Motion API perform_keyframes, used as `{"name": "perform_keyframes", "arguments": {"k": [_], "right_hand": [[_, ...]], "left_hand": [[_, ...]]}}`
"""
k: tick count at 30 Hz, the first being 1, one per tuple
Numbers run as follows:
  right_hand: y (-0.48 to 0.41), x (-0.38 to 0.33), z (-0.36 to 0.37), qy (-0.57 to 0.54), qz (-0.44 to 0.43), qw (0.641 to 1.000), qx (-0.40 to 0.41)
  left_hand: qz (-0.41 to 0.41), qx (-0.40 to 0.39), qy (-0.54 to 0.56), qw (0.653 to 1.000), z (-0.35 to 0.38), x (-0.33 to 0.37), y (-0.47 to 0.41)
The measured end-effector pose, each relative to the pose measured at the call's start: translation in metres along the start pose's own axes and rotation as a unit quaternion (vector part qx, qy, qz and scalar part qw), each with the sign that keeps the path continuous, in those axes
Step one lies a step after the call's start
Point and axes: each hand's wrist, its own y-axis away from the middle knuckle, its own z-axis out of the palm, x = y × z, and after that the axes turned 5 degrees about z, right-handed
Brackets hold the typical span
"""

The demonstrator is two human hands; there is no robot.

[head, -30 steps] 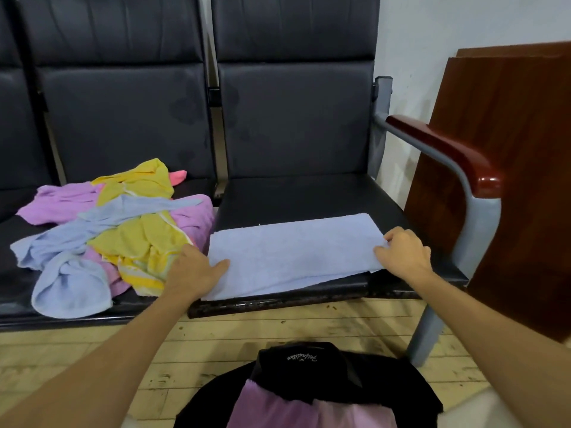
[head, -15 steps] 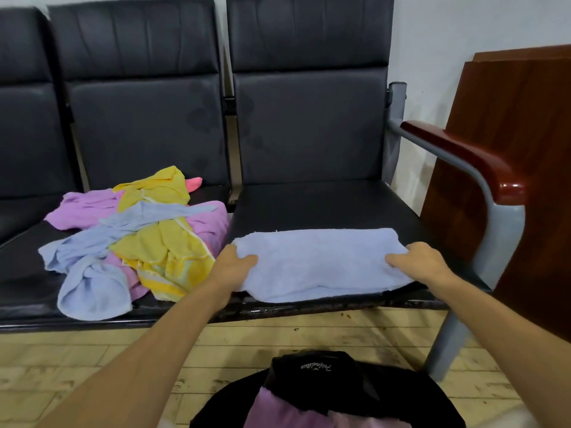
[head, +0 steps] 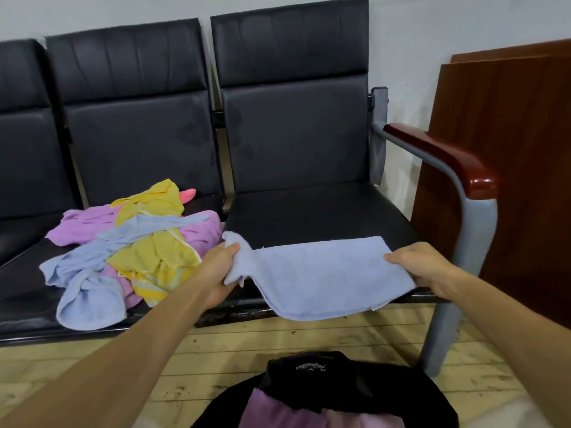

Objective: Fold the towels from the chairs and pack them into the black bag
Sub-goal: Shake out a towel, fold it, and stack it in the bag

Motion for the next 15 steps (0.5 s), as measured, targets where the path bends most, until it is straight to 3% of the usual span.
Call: {"name": "perform_keyframes", "arguments": {"k": [5, 10, 15], "right_hand": [[-0.008, 0.004, 0.002, -0.046, 0.032, 0.998, -0.004], [-0.015, 0.005, 0.002, -0.084, 0.041, 0.995, -0.016], [-0.018, 0.007, -0.002, -0.084, 0.055, 0.995, -0.023]], "left_hand": [[-0.022, -0.059, 0.046, 0.997, 0.056, 0.018, -0.001], [-0.053, -0.100, -0.009, 0.994, 0.121, 0.019, 0.010], [-0.021, -0.172, -0.089, 0.981, 0.177, 0.003, 0.024]]}}
